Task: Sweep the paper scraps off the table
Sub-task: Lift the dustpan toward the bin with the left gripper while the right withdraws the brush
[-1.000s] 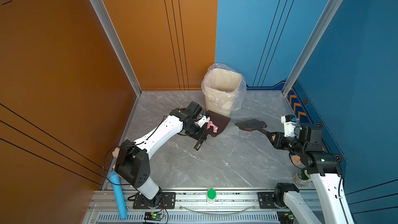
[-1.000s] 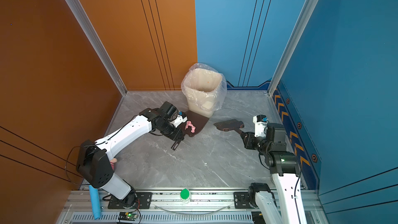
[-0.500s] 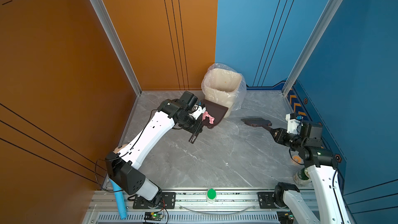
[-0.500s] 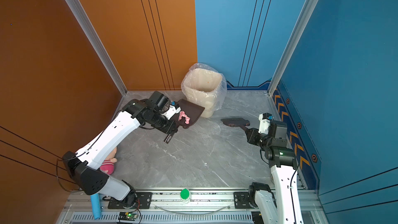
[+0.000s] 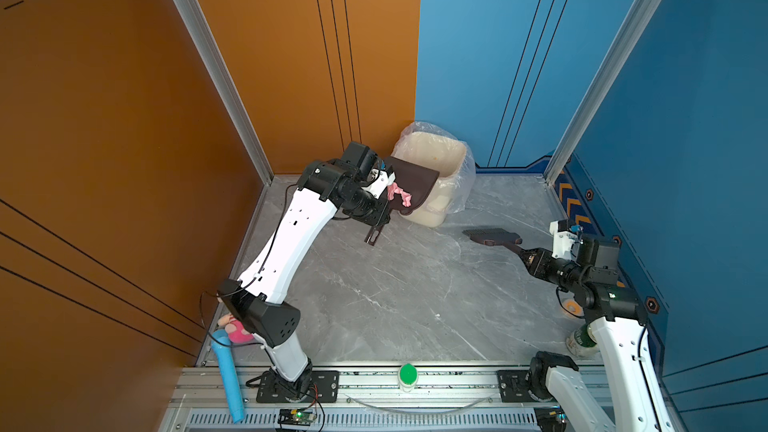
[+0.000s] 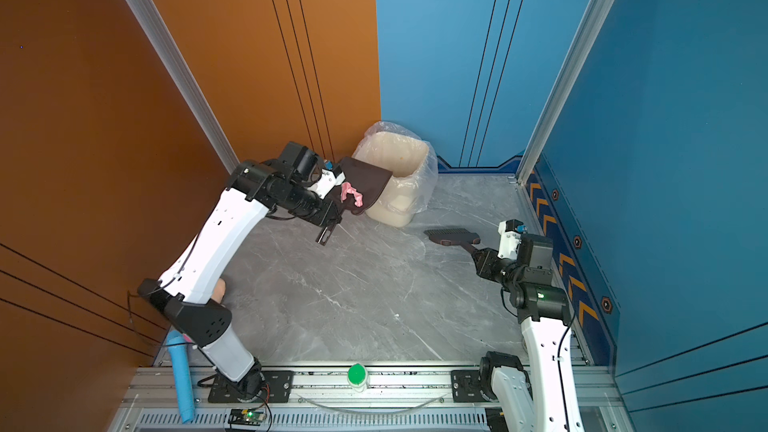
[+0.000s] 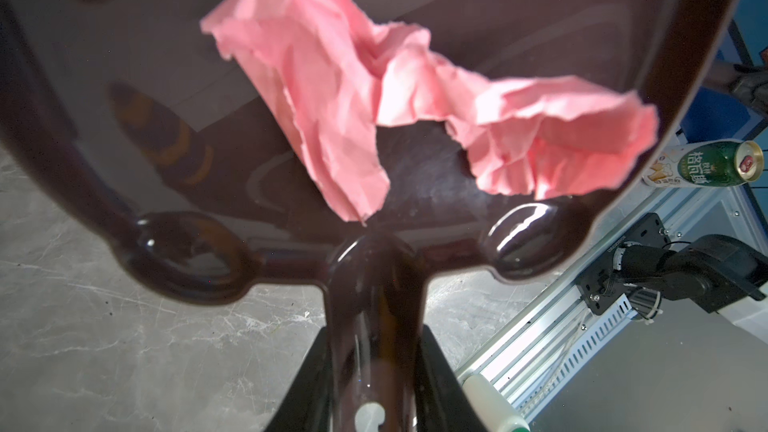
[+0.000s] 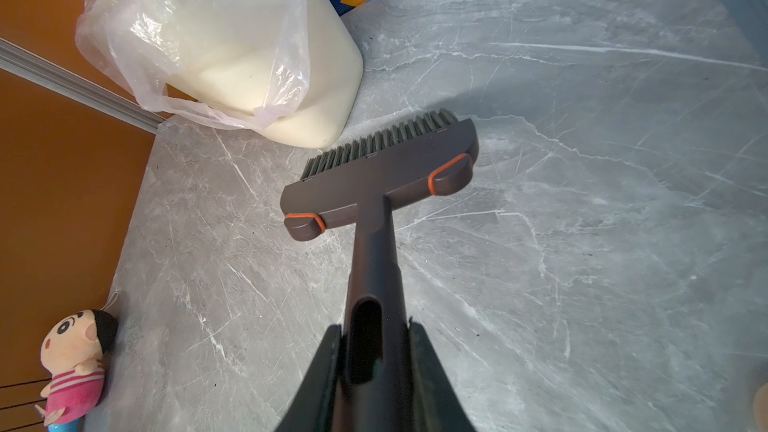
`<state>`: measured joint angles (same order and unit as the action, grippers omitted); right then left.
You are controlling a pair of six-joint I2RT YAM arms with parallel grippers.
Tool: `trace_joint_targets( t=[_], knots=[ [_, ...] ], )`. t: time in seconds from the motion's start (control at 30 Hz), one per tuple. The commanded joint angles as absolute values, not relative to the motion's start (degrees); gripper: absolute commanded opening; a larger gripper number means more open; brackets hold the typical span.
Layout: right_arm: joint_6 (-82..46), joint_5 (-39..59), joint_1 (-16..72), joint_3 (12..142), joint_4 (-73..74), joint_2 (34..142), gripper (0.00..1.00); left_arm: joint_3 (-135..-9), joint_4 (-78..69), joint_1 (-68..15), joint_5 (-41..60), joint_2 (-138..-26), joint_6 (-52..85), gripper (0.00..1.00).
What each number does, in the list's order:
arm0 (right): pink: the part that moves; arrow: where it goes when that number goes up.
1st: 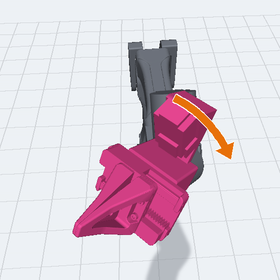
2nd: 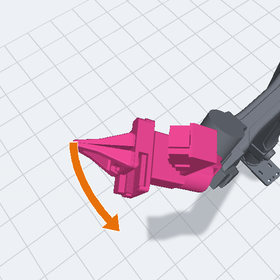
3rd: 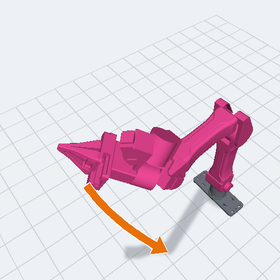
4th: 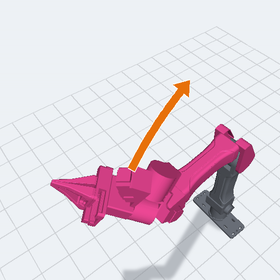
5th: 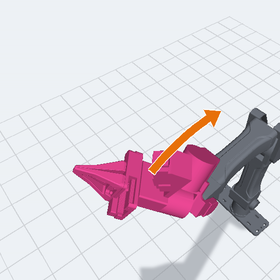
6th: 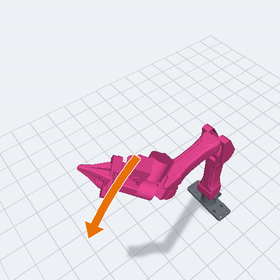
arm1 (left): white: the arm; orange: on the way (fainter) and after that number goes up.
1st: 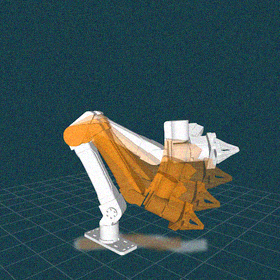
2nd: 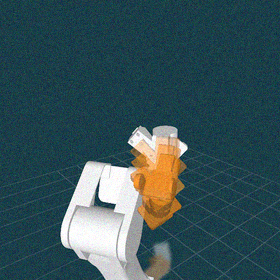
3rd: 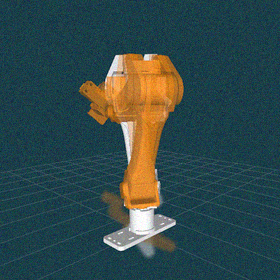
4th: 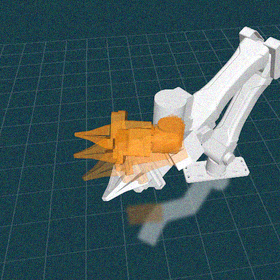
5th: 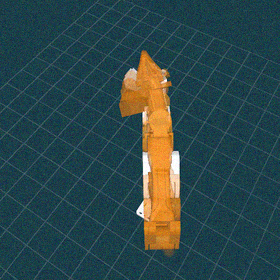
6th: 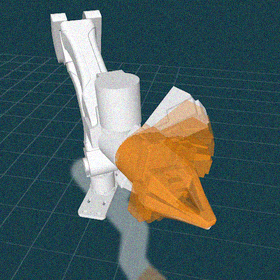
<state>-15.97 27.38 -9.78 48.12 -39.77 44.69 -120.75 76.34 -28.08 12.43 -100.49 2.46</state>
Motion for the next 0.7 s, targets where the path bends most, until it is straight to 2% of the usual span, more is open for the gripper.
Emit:
trace_joint_targets(
  t=[0.0,0.67],
  knots=[
    [-16.91,29.42,-10.25,47.36,-36.41,44.00,0.00,-125.53,79.63,-27.87,15.71,-103.58,0.54,0.00],
    [-18.02,30.15,-10.99,44.72,-34.59,43.49,0.00,-145.63,79.63,-28.65,28.76,-117.70,0.33,0.00]
  ],
)
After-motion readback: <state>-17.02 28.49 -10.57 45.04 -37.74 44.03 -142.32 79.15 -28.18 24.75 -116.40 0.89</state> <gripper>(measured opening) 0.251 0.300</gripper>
